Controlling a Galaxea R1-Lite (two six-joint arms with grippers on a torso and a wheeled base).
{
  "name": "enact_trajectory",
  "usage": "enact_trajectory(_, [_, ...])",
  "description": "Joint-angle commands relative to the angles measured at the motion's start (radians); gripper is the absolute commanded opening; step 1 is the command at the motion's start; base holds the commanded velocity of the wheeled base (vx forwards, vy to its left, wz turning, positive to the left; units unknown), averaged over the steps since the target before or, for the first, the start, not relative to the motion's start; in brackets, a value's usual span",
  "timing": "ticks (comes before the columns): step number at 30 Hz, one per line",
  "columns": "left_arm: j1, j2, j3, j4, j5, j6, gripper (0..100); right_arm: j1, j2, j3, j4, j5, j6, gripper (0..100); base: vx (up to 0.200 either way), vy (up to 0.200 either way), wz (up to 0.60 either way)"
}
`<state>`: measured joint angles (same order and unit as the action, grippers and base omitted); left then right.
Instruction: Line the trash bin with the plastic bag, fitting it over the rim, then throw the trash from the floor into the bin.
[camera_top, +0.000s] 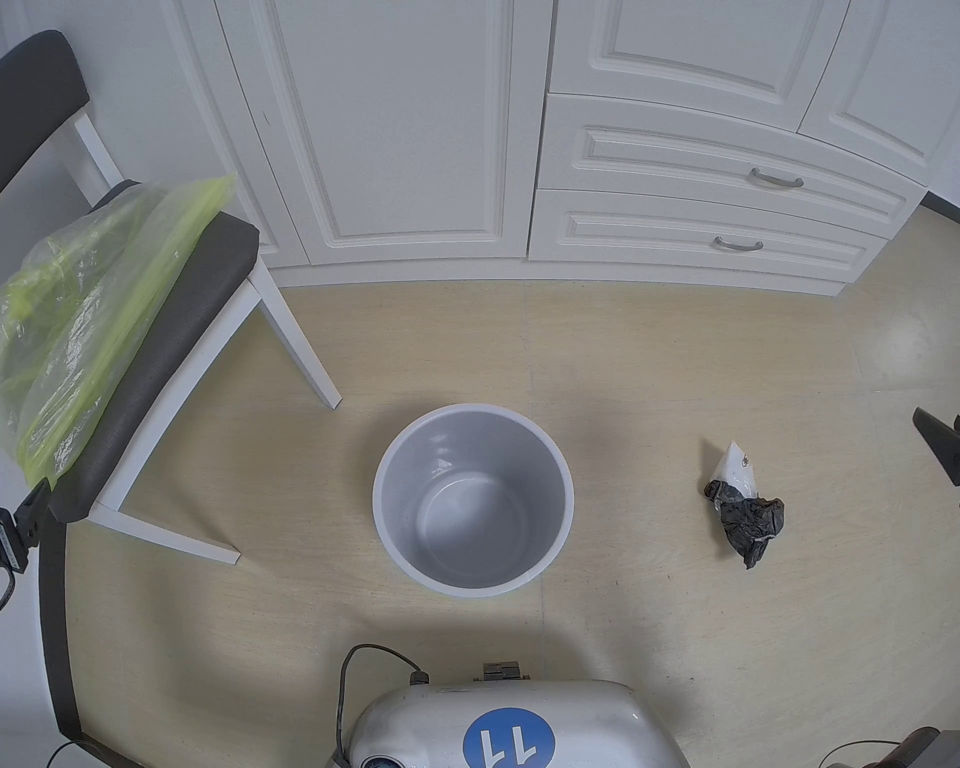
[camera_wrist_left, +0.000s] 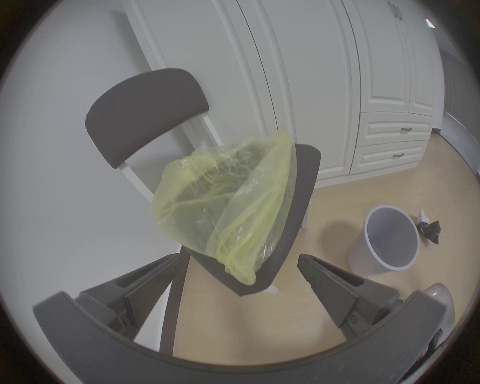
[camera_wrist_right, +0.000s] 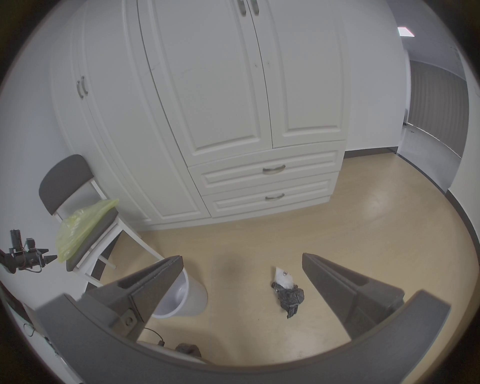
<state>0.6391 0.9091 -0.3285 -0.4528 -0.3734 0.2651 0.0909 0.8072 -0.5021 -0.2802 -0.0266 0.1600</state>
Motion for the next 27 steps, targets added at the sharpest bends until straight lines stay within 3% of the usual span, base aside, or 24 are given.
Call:
enact_trajectory(1, [0.007,0.034,0.019,0.003,0.001,0.014,100,0.026,0.035,0.014,-0.002,-0.024,0.0,100,0.0,0.0,0.0])
enact_trajectory(9, [0.004,0.172,0.011,-0.026,0.001,0.008,100,0.087,0.038,0.017,-0.011,-0.065,0.001,100,0.0,0.0,0.0])
enact_trajectory(16, [0.007,0.287,0.016,-0.159,0.019,0.002,100,0.13,0.035,0.02,-0.013,-0.088,0.004,100,0.0,0.0,0.0])
enact_trajectory(21, [0.011,0.327,0.003,-0.23,0.051,-0.064,100,0.136,0.029,0.02,-0.013,-0.088,0.004,100,0.0,0.0,0.0])
enact_trajectory(27, [0.079,0.338,-0.029,-0.271,0.067,-0.078,100,0.142,0.032,0.022,-0.013,-0.087,0.009,100,0.0,0.0,0.0])
